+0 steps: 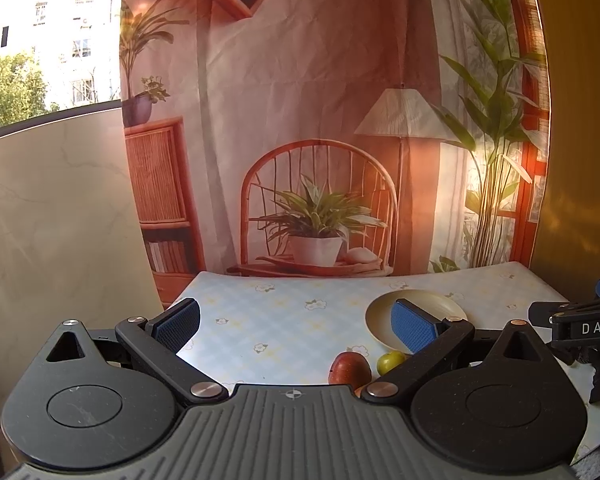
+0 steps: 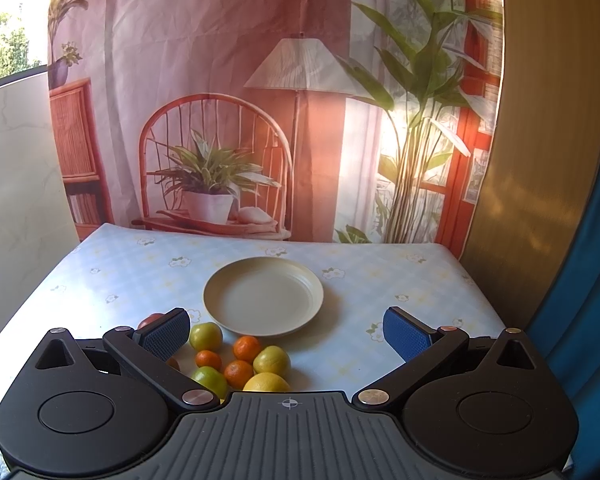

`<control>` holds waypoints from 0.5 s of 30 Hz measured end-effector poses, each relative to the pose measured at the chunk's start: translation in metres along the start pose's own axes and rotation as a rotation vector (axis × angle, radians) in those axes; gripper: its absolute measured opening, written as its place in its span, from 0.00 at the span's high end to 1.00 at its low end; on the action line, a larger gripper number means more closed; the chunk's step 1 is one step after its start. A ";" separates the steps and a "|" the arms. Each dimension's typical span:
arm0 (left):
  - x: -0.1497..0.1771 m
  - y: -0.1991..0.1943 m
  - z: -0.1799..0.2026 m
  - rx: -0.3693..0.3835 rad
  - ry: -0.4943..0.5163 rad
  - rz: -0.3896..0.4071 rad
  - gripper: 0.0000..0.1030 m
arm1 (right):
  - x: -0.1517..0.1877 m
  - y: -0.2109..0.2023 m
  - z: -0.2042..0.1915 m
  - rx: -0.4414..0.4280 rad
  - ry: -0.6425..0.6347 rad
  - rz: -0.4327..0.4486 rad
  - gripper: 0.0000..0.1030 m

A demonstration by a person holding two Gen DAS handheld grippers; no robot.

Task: Organize fruits

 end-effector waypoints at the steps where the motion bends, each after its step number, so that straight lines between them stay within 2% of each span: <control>1: 0.000 0.000 0.000 -0.001 0.000 0.000 0.00 | 0.000 0.000 0.000 0.000 0.000 0.000 0.00; 15: 0.001 -0.002 0.000 -0.007 -0.006 0.001 0.00 | -0.002 -0.001 -0.001 -0.001 -0.005 0.001 0.00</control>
Point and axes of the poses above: each gripper's, at about its wrist camera, not at the fingertips, and y roughly the way its jaws point, z to its right, x to its underside, the point moved 4 cm from there along y, roughly the way its jaws point, and after that the axes turned 14 degrees about y, right-handed, at the moved point
